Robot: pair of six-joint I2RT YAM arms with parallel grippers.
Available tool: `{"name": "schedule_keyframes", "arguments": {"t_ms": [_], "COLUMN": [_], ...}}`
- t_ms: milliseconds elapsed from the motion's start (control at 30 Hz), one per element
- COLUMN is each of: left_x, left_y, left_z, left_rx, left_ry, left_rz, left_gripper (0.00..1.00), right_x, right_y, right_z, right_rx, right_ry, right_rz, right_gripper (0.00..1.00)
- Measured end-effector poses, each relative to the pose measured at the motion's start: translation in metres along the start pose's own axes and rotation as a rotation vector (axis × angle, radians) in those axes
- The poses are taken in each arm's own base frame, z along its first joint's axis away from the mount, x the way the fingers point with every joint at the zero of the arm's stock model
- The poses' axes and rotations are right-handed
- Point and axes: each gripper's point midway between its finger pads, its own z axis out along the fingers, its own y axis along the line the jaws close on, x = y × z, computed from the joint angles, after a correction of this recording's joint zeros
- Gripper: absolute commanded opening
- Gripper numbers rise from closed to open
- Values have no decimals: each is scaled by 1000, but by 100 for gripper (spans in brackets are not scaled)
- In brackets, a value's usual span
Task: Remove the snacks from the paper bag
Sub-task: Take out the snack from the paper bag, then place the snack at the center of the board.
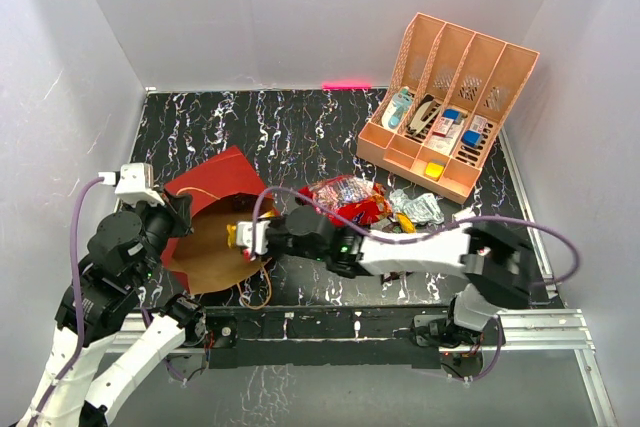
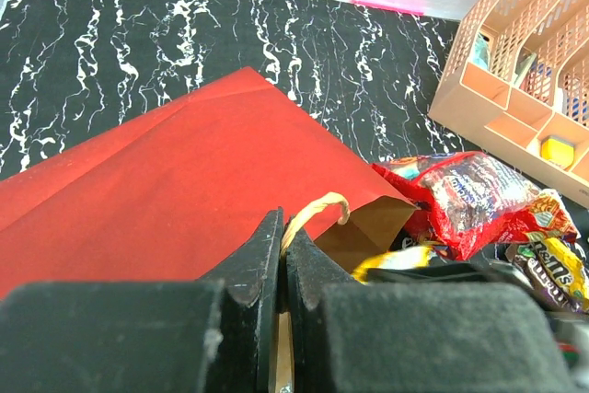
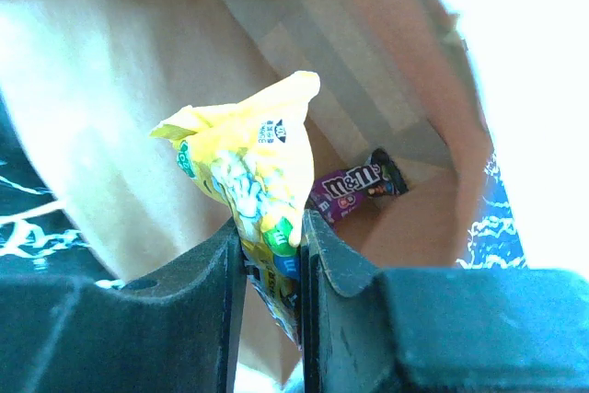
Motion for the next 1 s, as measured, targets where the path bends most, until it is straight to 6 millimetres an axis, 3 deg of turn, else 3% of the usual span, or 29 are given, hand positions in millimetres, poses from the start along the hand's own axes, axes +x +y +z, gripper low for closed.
{"name": "schedule_keyframes", "arguments": {"t_ms": [167,300,567,733,833,1000], "left_x": [0,2,3,3,3,3], "left_y": [1,1,-2,-2,-3,-4], "left_z": [1,4,8,9,9,11], "left_rx": [-10,-15,-20,-20,-20,-20], "left_ry": [2,11,22,23,23,24], "left_rz": [-2,-2,-19,-30,-39,-49], "left_gripper": [0,0,0,0,0,0], "right_x": [-44,-52,8,33,45,77], "right_y": [-25,-35,-39,-33,-24,-10], "right_z": [-66,-112,-203,-256,-274,-284], "right_rx": [53,94,364,546,608,722], "right_ry": [-42,-3,320,421,434,545], "right_rz": [187,354,722,972,1083,1133], "right_gripper": [16,16,16,16,16,16]}}
